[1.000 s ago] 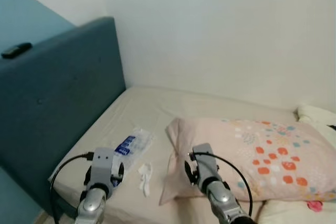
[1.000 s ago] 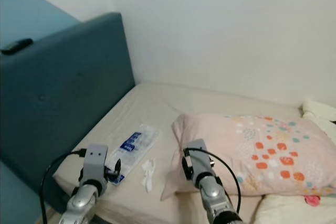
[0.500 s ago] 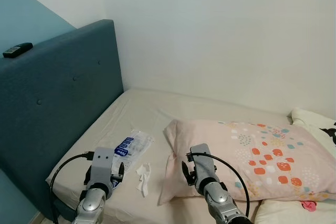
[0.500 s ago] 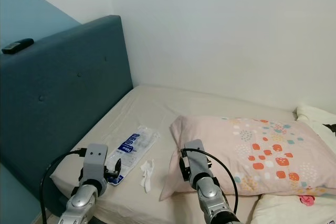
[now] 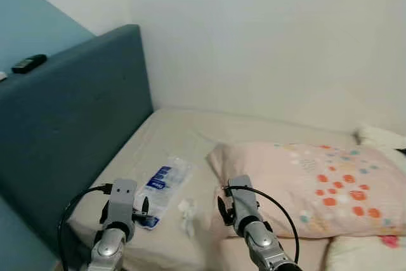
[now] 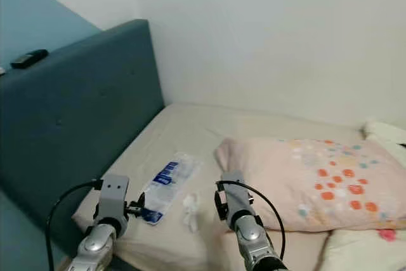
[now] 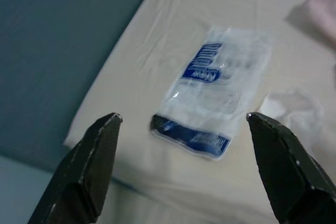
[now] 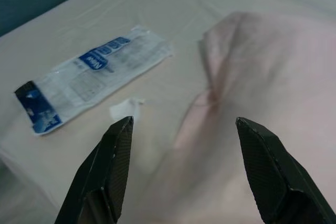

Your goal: Clean up the room

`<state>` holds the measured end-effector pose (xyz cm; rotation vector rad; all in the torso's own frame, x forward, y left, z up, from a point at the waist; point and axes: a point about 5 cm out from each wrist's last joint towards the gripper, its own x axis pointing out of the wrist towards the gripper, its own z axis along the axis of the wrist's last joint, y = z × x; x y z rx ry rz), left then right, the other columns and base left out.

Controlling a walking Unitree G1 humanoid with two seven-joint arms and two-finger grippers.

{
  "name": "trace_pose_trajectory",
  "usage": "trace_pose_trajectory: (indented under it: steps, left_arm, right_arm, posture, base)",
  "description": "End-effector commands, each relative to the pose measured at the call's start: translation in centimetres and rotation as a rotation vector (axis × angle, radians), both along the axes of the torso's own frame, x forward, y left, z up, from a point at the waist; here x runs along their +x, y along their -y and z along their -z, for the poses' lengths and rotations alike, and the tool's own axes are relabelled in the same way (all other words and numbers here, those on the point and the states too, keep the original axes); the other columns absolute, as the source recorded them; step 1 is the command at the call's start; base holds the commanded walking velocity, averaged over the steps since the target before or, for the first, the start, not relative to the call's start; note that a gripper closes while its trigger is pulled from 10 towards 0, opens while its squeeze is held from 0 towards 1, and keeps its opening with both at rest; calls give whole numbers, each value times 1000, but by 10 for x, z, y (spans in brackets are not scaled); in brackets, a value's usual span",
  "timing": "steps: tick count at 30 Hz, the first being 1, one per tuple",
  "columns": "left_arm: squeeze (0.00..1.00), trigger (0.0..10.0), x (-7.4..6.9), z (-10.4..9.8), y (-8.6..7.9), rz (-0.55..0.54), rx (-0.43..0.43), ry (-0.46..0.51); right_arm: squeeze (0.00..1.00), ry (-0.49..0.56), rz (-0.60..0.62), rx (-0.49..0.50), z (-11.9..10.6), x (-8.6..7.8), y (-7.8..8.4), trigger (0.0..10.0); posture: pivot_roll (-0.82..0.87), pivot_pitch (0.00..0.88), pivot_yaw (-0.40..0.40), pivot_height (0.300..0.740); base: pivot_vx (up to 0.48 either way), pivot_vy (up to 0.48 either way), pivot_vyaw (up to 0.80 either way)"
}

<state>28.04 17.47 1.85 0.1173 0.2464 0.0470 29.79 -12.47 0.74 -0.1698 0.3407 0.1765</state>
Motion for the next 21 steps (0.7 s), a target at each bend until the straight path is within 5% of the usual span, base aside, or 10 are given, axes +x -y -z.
trace_pose_trajectory:
  steps: [1,21]
  left_arm:
    - [0,10000,0,0,-4,-2,9,0]
    - [0,10000,0,0,-5,-2,14,-1]
  right_arm:
    - [0,2,11,16,0,0,0,10000]
    - [0,-3,15,20,1,-1,0,10000]
  posture:
    - [14,0,3,740]
    - [19,0,4,740]
  base:
    - [0,349,0]
    - [0,340,0]
